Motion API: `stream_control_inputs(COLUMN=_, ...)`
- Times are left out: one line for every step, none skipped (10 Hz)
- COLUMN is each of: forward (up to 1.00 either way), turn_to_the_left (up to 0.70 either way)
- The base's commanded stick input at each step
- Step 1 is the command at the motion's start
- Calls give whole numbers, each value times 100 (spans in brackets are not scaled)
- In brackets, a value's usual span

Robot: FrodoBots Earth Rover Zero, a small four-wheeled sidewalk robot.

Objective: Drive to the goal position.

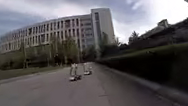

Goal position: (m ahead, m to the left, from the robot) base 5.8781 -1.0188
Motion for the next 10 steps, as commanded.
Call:
stream_control_inputs(forward=100, turn_to_the_left=-29)
stream_control_inputs(forward=100, turn_to_the_left=-17)
stream_control_inputs(forward=100, turn_to_the_left=-5)
stream_control_inputs(forward=100, turn_to_the_left=0)
stream_control_inputs(forward=100, turn_to_the_left=0)
stream_control_inputs(forward=100, turn_to_the_left=0)
stream_control_inputs(forward=100, turn_to_the_left=0)
stream_control_inputs(forward=100, turn_to_the_left=0)
stream_control_inputs(forward=100, turn_to_the_left=0)
stream_control_inputs(forward=100, turn_to_the_left=0)
